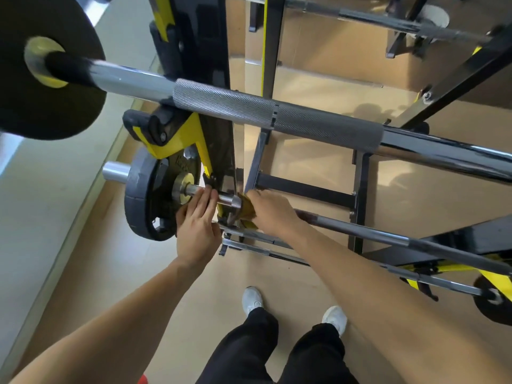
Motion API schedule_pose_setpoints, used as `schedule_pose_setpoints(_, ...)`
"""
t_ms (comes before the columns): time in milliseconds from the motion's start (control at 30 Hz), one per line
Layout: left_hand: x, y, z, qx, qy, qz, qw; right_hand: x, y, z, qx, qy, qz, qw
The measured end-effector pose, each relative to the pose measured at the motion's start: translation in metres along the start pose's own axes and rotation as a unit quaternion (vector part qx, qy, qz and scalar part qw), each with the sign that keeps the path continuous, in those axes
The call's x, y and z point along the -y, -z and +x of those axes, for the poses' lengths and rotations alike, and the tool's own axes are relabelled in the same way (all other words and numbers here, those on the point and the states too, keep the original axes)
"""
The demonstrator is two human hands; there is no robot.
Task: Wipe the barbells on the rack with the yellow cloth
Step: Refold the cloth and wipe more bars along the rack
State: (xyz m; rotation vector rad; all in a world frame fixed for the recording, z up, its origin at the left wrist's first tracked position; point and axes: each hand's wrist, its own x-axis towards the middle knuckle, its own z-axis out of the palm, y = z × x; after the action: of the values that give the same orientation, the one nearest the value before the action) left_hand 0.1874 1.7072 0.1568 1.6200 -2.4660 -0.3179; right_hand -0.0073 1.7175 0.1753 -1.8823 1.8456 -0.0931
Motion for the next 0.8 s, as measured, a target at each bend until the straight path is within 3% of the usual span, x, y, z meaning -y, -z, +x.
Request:
schedule_pose_setpoints(100, 0.000, 0.004, 0.000, 0.015, 0.009, 0.013, 1.000, -0.030, 0.000, -0.024, -0.012, -0.026, -0.037, 0.999)
schedule_pose_setpoints(267, -0.007, 0.008, -0.008, 0.050, 0.034, 0.037, 0.997, -0.043, 0.001, -0.070, 0.040, -0.132, -0.146, 0.980)
schedule_pose_setpoints(333, -0.012, 0.014, -0.006, 0.065, 0.039, 0.031, 0.997, -0.030, 0.001, -0.078, 0.024, -0.163, -0.118, 0.979)
schedule_pose_setpoints(433, -0.028, 0.025, 0.002, 0.110, 0.064, 0.032, 0.991, -0.006, 0.006, -0.088, 0.061, -0.136, -0.046, 0.988)
schedule_pose_setpoints(500, -0.043, 0.038, 0.007, 0.154, 0.074, 0.038, 0.985, 0.008, 0.017, -0.096, 0.099, -0.132, 0.072, 0.984)
schedule_pose_setpoints(600, -0.068, 0.066, 0.003, 0.221, 0.046, -0.113, 0.968, 0.024, 0.046, -0.111, 0.117, -0.180, 0.368, 0.904)
schedule_pose_setpoints(667, -0.080, 0.091, -0.005, 0.256, 0.041, -0.279, 0.925, 0.028, 0.066, -0.121, 0.118, -0.184, 0.508, 0.833)
schedule_pose_setpoints(800, -0.094, 0.134, -0.017, 0.290, 0.077, -0.433, 0.850, 0.024, 0.093, -0.131, 0.078, -0.150, 0.600, 0.782)
